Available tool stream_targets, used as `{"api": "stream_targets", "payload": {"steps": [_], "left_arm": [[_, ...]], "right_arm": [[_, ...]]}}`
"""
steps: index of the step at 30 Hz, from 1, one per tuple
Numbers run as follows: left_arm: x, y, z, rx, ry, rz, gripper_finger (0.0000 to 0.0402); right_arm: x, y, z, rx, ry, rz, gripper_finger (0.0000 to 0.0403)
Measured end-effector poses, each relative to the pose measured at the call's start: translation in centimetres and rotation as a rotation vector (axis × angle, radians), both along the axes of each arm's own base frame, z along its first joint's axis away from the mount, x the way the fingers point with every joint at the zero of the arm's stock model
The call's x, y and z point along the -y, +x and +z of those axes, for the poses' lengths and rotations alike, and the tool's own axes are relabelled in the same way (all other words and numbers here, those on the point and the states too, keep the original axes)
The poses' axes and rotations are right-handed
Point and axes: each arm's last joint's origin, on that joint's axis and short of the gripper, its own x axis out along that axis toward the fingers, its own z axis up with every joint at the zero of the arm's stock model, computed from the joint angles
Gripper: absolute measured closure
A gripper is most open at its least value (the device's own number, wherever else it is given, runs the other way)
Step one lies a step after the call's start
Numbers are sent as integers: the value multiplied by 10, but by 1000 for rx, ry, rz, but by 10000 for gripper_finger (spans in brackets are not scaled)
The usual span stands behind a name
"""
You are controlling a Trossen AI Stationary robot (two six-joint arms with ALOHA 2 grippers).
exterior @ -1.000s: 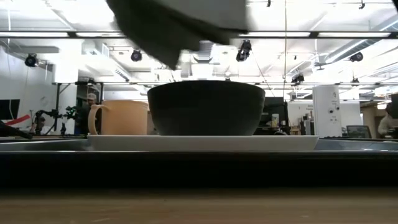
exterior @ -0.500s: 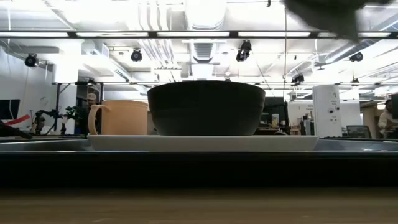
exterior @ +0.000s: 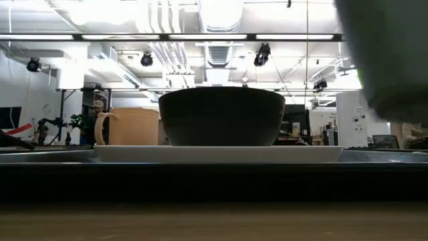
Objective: Set up tray
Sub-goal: Put the gray napkin to the right of the white plate on the black tray
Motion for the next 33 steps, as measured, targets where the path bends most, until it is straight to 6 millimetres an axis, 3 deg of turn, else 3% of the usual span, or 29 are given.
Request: {"api": "stream_targets", "payload": {"steps": [9,15,25,33], "left_arm": [[-1,-1,-2,-22,16,0,291],[-1,-1,-3,-28,23,0,291],[-1,-1,-3,-27,22,0,291],[-1,-1,-3,-26,22,1,291]], "right_arm": [[40,-40,-36,37,230,-80,395],[47,-64,-35,114,348,-60,395],[66,-59,-94,18,264,-20,395],[107,-43,-109,58,278,1,395]]}}
